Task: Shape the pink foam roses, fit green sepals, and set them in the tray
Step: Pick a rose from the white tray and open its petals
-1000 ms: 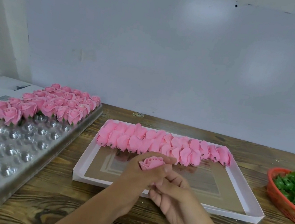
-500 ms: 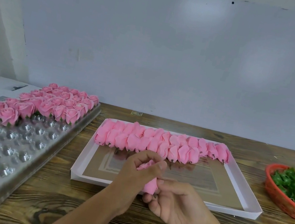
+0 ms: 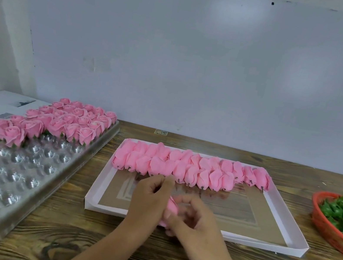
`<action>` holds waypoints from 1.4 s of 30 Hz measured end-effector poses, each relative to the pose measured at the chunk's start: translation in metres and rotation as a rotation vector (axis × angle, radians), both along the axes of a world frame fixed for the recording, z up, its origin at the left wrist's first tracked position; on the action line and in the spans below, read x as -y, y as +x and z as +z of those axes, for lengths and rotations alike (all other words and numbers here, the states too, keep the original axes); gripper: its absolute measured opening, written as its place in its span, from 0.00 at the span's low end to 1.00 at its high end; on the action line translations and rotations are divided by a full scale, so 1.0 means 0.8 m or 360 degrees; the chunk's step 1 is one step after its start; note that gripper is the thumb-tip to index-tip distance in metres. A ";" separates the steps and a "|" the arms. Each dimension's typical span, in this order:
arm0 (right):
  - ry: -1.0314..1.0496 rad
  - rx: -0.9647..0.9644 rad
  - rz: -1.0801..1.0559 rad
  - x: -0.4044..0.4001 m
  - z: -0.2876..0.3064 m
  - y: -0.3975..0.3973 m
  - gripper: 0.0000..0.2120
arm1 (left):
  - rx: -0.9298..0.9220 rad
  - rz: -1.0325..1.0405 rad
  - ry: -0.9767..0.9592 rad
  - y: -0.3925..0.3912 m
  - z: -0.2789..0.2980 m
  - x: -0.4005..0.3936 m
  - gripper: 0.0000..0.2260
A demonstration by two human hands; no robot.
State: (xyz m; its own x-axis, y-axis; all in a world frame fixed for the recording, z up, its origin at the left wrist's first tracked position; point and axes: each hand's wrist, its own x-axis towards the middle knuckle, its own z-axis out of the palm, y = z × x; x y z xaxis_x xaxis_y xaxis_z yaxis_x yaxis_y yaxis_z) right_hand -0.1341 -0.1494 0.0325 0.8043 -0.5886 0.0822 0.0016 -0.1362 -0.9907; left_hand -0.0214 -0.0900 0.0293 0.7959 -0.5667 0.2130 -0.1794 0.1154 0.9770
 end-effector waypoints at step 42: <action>0.0820 0.0335 -0.0025 -0.013 -0.004 0.006 0.25 | -0.0480 -0.0573 -0.0138 -0.015 0.019 -0.013 0.14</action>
State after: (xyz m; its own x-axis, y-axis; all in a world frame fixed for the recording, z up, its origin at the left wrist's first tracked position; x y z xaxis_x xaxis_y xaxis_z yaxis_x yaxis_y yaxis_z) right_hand -0.1295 -0.1387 0.0296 0.7923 -0.6070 -0.0615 0.2086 0.3642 -0.9077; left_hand -0.0337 -0.0796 0.0447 0.5858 -0.8081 0.0614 0.1772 0.2017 0.9633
